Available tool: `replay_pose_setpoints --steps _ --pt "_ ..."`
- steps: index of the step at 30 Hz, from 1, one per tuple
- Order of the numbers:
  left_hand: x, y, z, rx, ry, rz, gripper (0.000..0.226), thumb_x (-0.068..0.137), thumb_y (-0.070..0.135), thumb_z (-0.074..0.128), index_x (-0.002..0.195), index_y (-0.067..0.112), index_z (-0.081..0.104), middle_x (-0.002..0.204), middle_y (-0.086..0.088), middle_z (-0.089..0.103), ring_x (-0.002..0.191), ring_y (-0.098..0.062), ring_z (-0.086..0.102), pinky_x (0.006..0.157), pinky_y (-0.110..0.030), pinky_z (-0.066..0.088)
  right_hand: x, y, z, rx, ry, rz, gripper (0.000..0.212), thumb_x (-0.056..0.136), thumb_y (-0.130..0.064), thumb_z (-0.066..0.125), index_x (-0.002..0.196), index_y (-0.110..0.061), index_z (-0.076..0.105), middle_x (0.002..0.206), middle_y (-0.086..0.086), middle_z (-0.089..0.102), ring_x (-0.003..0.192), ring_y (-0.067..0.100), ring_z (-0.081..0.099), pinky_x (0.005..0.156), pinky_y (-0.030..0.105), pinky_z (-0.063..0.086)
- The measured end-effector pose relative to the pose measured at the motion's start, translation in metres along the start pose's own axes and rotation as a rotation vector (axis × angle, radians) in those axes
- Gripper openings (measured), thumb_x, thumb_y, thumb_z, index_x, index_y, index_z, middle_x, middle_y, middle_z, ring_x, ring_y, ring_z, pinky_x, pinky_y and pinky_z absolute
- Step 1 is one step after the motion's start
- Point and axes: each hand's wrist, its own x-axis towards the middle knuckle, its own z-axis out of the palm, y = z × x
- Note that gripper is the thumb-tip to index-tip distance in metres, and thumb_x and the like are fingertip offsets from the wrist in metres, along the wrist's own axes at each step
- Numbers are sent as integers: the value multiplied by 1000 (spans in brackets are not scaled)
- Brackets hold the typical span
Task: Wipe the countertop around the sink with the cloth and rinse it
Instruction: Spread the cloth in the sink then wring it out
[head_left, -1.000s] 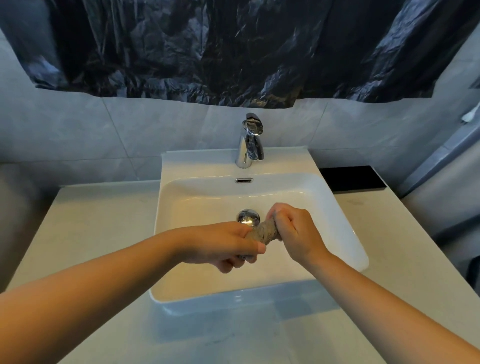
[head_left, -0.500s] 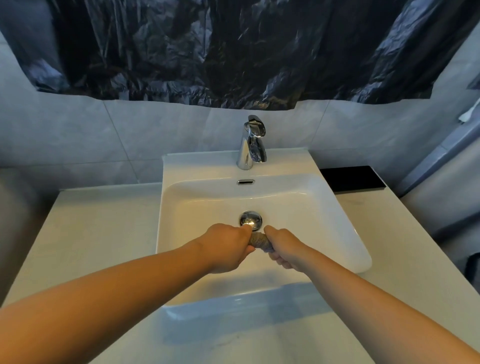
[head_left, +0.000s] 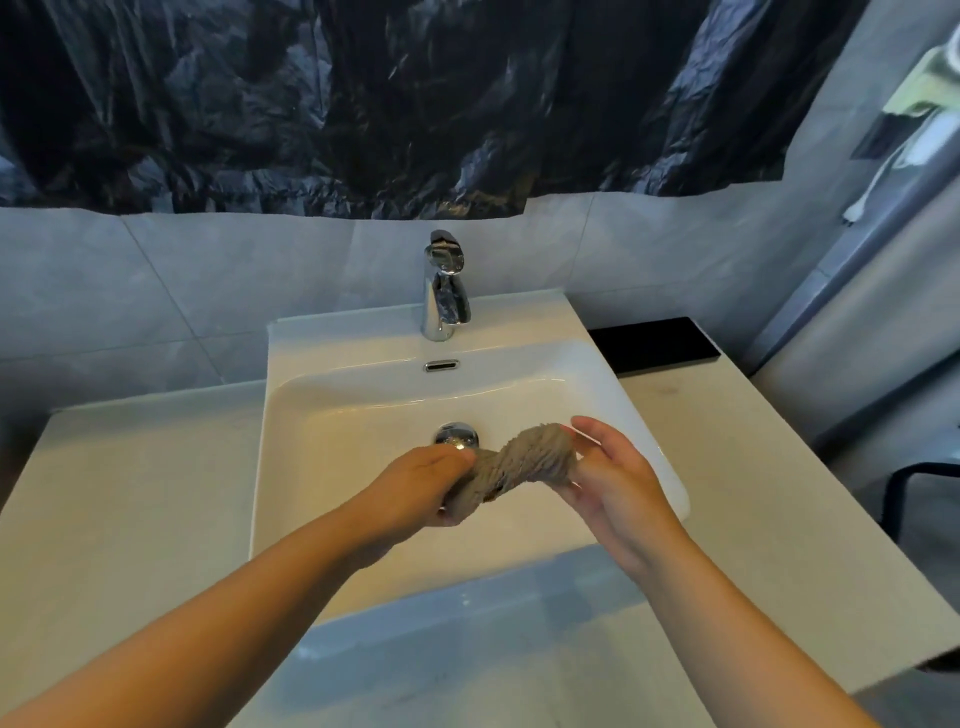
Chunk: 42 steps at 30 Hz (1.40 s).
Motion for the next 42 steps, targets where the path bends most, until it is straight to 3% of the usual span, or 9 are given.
replay_pose_setpoints --steps 4,10,15,18,22,28,34,37,42 --pt "13 14 24 -121 95 -41 33 99 26 45 84 9 69 76 -8 67 69 -17 65 78 -34 59 -9 -15 -37 -27 -33 -125 37 78 23 51 91 -11 57 76 4 62 92 23 64 80 32 53" --pt "30 36 91 308 241 248 28 98 28 45 87 18 67 83 -3 67 76 -13 61 67 -24 49 -3 -54 -109 -77 -21 -75 27 81 -10 67 107 -14 62 98 7 67 96 23 67 86 36 51" --pt "46 63 168 285 253 399 26 98 26 45 84 25 67 77 6 65 70 -5 57 61 -15 44 13 -80 -168 -147 -99 299 40 89 -43 58 107 -9 67 107 15 68 100 28 66 82 41 57" --pt "56 79 198 328 270 443 26 98 25 46 85 27 68 79 9 66 74 -6 59 63 -16 45 18 -99 -200 -68 -229 329 34 84 -31 65 107 -6 68 104 16 70 86 23 67 74 32 56" --pt "67 90 223 332 348 329 32 99 28 44 79 17 67 70 -1 66 63 -11 60 57 -15 46 26 -117 -235 -110 -277 58 44 81 -2 67 122 -11 56 118 12 66 106 22 66 83 30 54" --pt "86 96 232 -152 272 -119 38 98 35 47 96 2 65 69 -13 70 50 -16 63 43 -22 47 22 -126 -238 -509 -283 -292 52 82 10 65 118 -27 56 113 -11 64 107 4 62 78 19 53" --pt "90 86 225 -51 163 92 56 59 44 84 104 17 63 96 -5 71 87 -19 69 77 -33 58 36 -121 -237 -165 -128 4 23 92 -16 58 113 -13 65 106 5 72 99 16 69 82 30 55" --pt "91 82 224 117 173 197 42 62 19 87 94 20 62 87 -1 69 80 -17 68 72 -35 59 46 -116 -225 -219 60 -50 18 94 -17 55 100 -9 70 95 10 74 88 18 71 67 26 56" --pt "108 94 202 174 89 165 34 65 28 85 89 11 67 80 -2 71 74 -13 67 66 -25 56 61 -105 -207 -258 203 -83 19 97 -21 51 101 -11 66 98 9 70 88 19 68 59 23 53"
